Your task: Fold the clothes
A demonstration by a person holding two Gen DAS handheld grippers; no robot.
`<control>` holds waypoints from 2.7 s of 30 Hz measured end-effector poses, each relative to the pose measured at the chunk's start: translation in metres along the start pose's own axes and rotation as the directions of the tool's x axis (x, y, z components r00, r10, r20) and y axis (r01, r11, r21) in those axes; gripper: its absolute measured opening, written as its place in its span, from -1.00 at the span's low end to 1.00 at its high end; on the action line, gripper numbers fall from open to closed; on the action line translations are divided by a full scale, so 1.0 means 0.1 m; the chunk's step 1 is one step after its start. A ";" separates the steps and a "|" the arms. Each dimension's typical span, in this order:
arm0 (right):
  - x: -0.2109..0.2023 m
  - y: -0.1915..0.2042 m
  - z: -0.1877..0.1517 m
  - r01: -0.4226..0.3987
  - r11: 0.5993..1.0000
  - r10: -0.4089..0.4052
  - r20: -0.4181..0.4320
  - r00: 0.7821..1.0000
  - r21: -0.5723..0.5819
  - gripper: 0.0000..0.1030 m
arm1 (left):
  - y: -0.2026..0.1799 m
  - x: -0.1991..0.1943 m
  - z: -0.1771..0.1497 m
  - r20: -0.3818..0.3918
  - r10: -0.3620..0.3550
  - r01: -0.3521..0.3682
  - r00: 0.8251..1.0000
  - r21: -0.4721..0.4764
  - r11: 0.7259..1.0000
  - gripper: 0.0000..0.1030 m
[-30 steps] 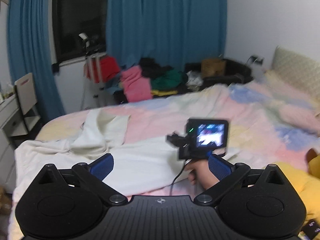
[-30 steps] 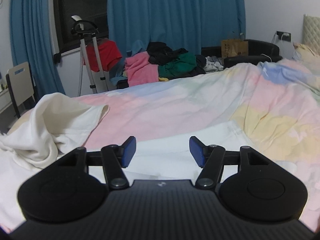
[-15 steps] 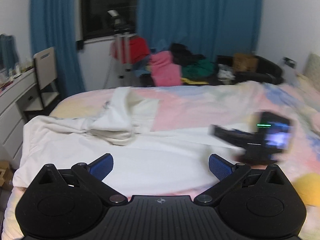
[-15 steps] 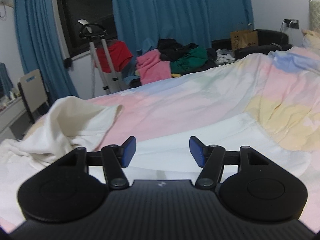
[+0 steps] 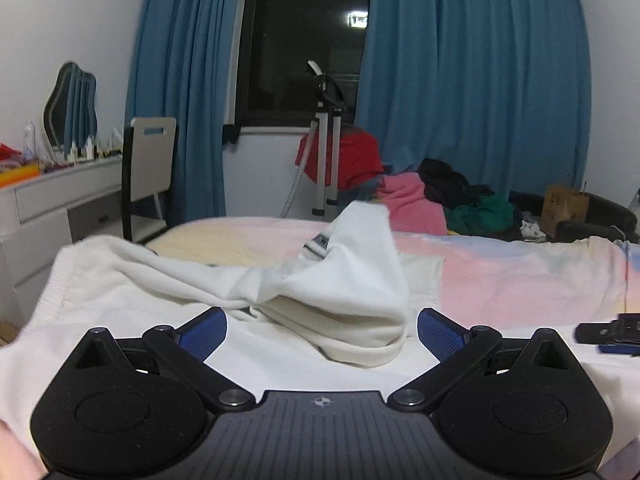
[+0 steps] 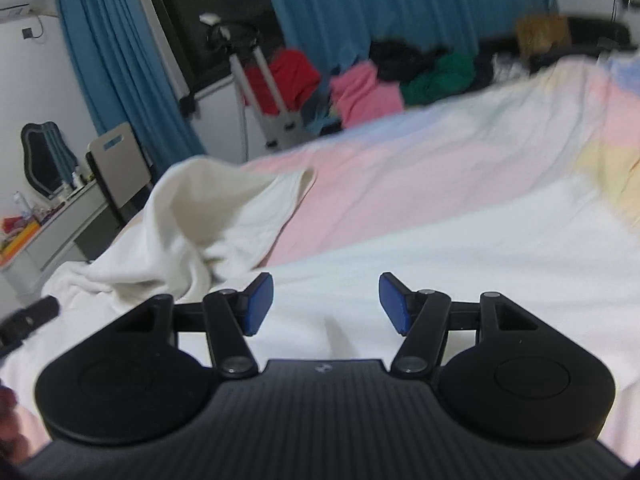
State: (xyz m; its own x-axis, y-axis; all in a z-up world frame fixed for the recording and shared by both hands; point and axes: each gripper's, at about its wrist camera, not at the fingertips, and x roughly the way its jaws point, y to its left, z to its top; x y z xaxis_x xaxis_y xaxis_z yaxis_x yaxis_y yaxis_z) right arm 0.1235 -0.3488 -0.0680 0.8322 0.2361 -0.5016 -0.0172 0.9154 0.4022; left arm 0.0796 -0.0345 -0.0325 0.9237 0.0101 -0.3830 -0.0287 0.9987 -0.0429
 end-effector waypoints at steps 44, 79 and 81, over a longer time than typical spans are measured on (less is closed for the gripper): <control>0.55 -0.70 2.14 0.595 0.794 -0.564 0.216 0.797 -0.124 -0.74 | 0.55 0.77 -0.49 -0.126 -0.073 0.044 0.989 -0.220 0.974 0.99; 1.39 -1.75 1.05 0.476 0.602 -0.490 -0.174 0.854 0.641 -0.26 | 0.35 0.93 -0.62 -0.157 -0.076 0.049 0.985 -0.166 0.985 0.99; 1.47 -1.66 1.23 0.552 0.618 -0.547 -0.198 0.813 0.560 -0.66 | 0.35 0.94 -0.63 -0.159 -0.080 0.052 0.984 -0.173 0.984 0.99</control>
State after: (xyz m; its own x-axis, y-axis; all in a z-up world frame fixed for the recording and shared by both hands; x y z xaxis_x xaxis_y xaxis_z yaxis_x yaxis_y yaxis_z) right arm 0.3171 -0.5057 -0.1146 0.5765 -0.2441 -0.7798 0.7589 0.5137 0.4003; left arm 0.1419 -0.0013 -0.1280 0.8502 -0.0779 -0.5206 -0.0463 0.9741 -0.2213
